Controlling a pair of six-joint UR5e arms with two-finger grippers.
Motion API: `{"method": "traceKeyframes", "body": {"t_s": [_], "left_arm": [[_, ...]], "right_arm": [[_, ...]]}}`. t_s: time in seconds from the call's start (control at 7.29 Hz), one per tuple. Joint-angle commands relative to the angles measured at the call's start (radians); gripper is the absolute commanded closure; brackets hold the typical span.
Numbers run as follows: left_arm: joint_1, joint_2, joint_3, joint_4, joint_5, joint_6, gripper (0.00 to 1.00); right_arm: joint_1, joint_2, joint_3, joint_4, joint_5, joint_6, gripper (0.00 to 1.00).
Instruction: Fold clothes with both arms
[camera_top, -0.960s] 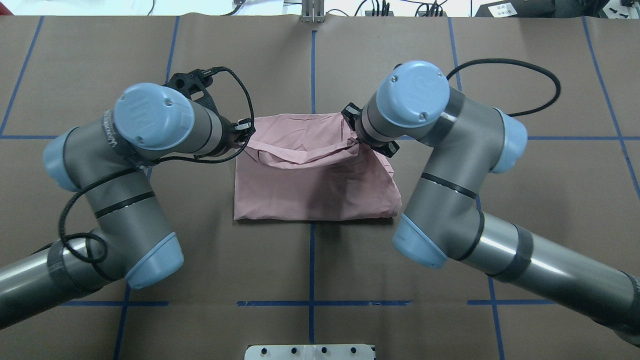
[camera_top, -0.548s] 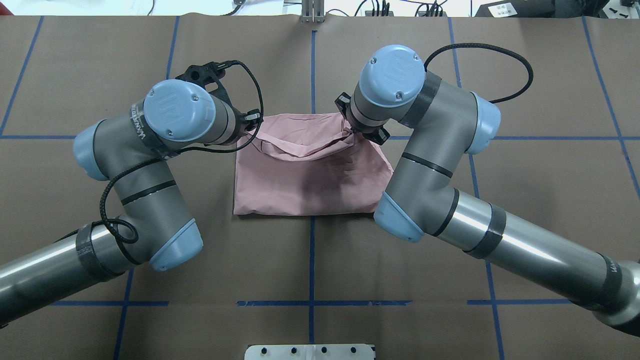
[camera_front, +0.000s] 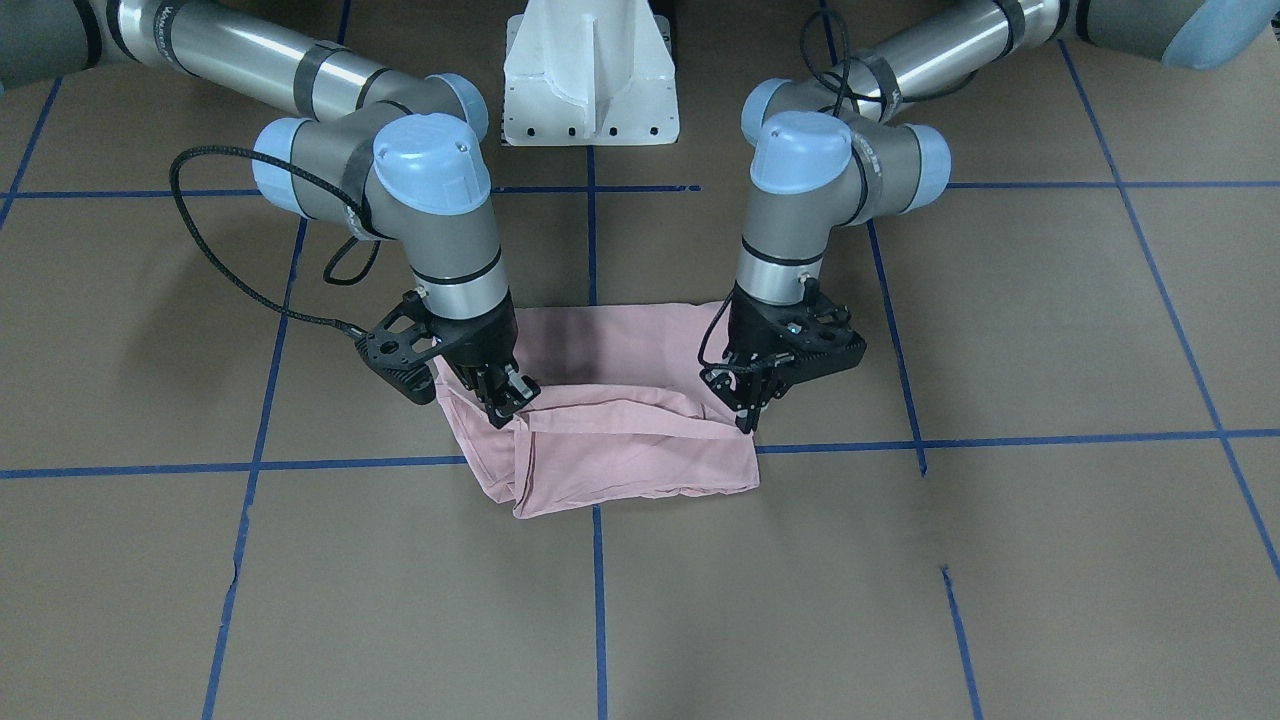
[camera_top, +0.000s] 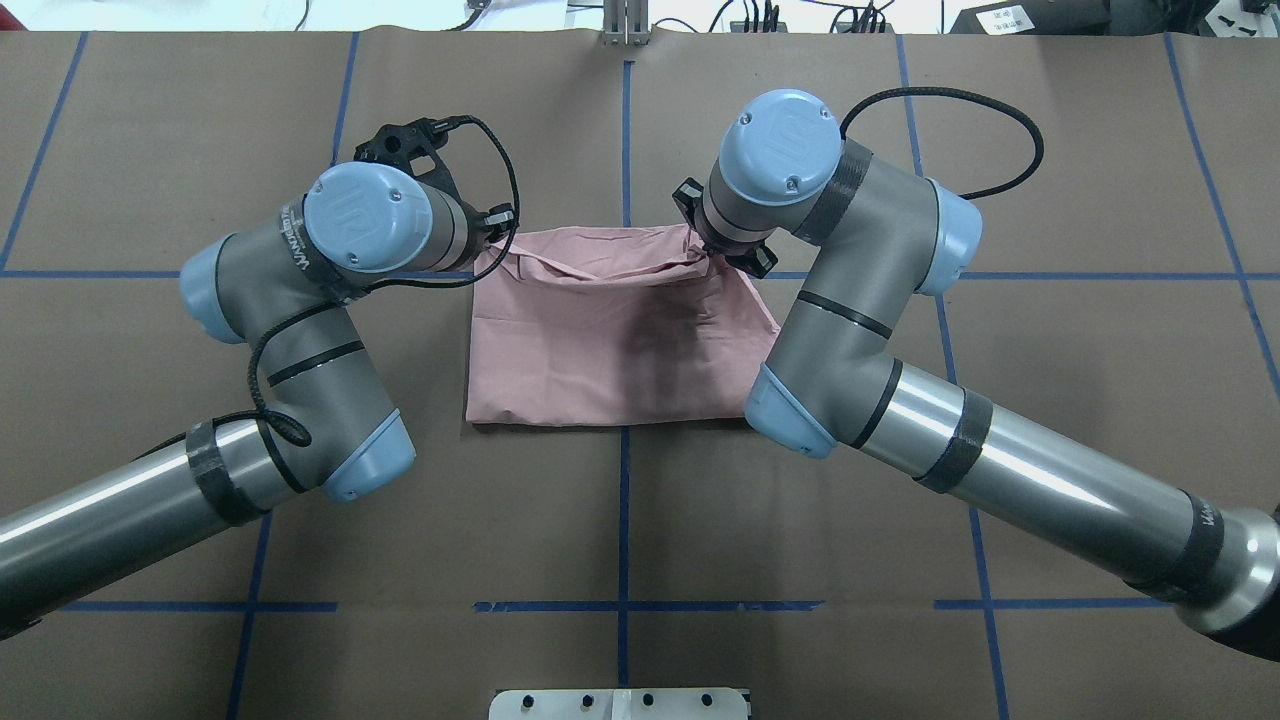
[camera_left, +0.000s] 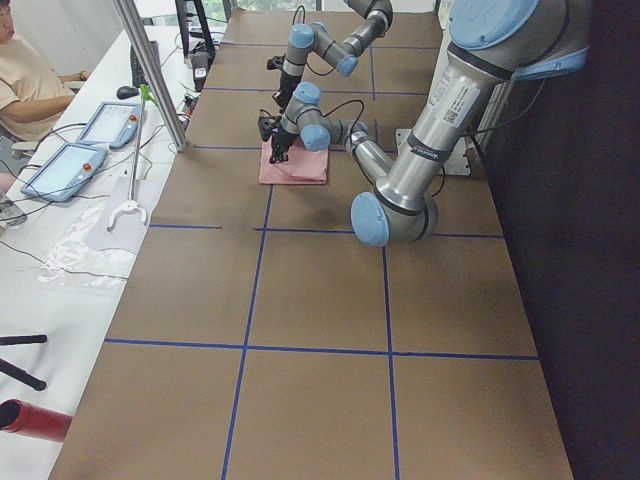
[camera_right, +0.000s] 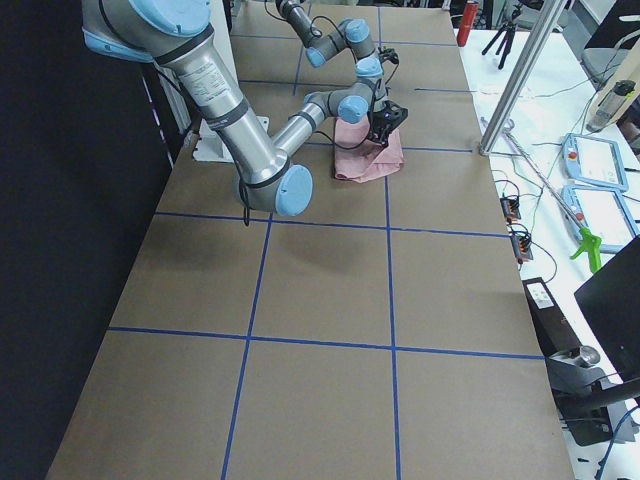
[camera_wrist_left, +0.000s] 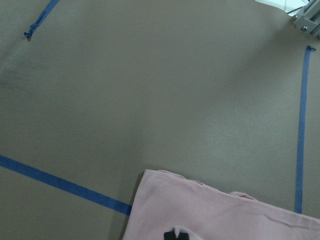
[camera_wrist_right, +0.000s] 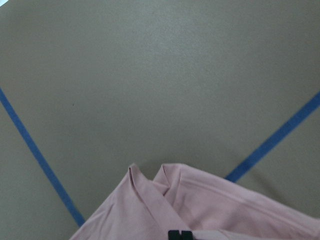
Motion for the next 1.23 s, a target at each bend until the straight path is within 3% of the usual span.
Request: {"method": "traceKeyframes", "body": {"t_s": [0.0, 0.14, 0.41, 0.69, 0.96, 1.1], "left_arm": [[-0.077, -0.040, 0.196, -0.221, 0.036, 0.134, 0.52], [-0.077, -0.030, 0.196, -0.280, 0.034, 0.133, 0.45], [-0.085, -0.017, 0.173, -0.282, 0.024, 0.139, 0.46], [-0.204, 0.073, 0.115, -0.282, -0.190, 0.365, 0.46], [-0.418, 0.239, 0.032, -0.280, -0.474, 0.734, 0.46], [-0.527, 0.329, 0.012, -0.279, -0.565, 0.923, 0.46]], "right_arm": [[0.052, 0.099, -0.363, 0.246, -0.001, -0.089, 0.01], [0.075, 0.118, -0.387, 0.260, 0.000, -0.179, 0.00], [0.138, 0.107, -0.347, 0.259, 0.089, -0.230, 0.00], [0.242, -0.030, -0.228, 0.256, 0.228, -0.382, 0.00], [0.436, -0.185, -0.149, 0.250, 0.435, -0.670, 0.00], [0.550, -0.257, -0.138, 0.245, 0.517, -0.837, 0.00]]}}
